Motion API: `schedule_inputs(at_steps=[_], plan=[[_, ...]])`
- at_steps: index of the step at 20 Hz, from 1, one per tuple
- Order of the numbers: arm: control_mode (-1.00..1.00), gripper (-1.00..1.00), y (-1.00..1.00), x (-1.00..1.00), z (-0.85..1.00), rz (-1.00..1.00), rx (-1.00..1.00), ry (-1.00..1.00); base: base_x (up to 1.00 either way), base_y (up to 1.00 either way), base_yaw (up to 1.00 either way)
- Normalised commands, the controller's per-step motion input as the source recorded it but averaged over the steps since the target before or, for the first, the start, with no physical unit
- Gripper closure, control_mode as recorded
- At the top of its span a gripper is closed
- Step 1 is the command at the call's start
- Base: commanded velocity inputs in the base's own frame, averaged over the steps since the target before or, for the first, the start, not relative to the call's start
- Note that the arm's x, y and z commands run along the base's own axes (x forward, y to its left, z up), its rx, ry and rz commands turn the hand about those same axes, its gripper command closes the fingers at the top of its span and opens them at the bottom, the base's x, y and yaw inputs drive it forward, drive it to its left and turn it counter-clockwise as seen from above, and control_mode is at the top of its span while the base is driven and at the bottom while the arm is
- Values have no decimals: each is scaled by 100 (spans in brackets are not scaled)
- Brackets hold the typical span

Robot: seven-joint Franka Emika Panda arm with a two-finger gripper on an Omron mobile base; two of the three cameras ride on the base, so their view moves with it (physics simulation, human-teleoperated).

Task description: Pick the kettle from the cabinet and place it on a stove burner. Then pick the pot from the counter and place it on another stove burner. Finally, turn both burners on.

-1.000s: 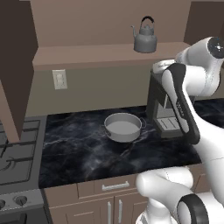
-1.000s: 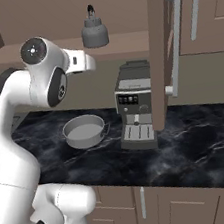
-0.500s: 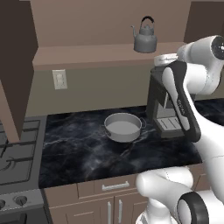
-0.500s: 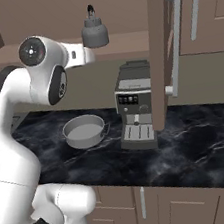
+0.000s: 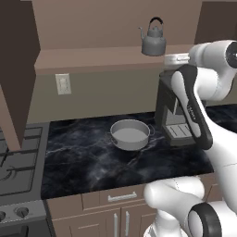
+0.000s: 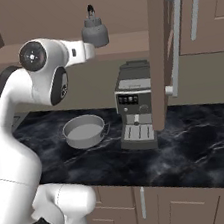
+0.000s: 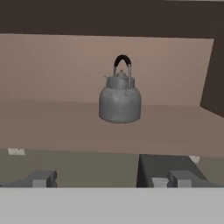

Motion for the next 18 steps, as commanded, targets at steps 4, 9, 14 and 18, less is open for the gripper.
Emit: schedule_inputs(at_steps=[4, 9, 14, 18], plan=[[-100, -100, 0, 16, 11, 0, 0, -2, 0, 0, 0], [-100, -100, -5, 21, 13, 0, 0, -1, 0, 0, 0], [-100, -100, -9, 19, 12, 0, 0, 0, 0, 0, 0], [-100, -100, -9, 14, 9, 0, 0, -2, 0, 0, 0]])
